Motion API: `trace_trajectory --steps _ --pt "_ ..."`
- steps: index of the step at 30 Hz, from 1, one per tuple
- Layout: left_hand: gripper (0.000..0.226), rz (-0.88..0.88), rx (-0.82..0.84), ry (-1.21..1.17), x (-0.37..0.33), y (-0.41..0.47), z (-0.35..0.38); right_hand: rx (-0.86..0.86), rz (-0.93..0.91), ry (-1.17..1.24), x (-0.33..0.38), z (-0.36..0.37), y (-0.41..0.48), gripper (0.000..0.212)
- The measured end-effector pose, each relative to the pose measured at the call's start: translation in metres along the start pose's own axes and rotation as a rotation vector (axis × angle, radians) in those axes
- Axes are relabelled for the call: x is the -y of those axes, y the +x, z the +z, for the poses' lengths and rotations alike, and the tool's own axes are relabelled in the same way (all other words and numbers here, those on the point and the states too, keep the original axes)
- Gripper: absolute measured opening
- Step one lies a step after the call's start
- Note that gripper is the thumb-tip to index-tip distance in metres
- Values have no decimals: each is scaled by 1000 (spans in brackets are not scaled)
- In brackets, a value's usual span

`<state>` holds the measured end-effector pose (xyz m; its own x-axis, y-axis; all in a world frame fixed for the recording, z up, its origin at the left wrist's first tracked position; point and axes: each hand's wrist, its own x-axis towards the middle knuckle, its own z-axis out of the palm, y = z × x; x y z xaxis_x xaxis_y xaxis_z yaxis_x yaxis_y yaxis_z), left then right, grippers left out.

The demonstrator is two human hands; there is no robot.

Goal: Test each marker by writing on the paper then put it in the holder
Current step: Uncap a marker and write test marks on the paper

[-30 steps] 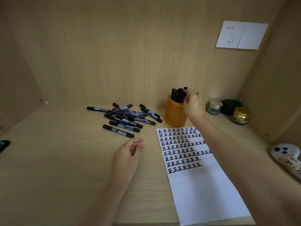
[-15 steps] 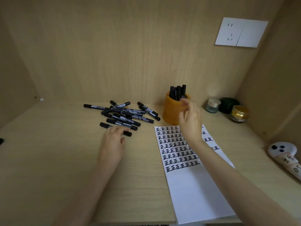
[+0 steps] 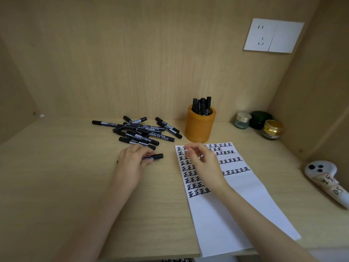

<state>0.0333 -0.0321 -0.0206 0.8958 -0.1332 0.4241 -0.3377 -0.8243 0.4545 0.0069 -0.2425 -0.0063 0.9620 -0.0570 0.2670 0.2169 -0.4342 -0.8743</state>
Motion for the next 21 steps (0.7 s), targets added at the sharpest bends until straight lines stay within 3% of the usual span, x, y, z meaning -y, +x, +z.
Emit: trace_trajectory --steps 4,8,11,13,17,21 --pt "22 108 -34 -206 -38 -14 -5 148 122 123 6 10 -9 41" --pt "23 139 -26 -309 -60 -25 -6 186 87 349 14 9 -17 27" --pt "41 43 -13 -401 -66 -31 -7 102 60 417 17 3 -22 16" --pt "48 -5 28 -355 -64 -35 -7 36 78 452 16 -5 -25 12" --pt "26 70 111 -231 -61 -42 -5 7 111 491 14 -15 -33 15" --pt "27 147 159 -168 -69 -47 -1 46 140 550 15 -17 -41 10"
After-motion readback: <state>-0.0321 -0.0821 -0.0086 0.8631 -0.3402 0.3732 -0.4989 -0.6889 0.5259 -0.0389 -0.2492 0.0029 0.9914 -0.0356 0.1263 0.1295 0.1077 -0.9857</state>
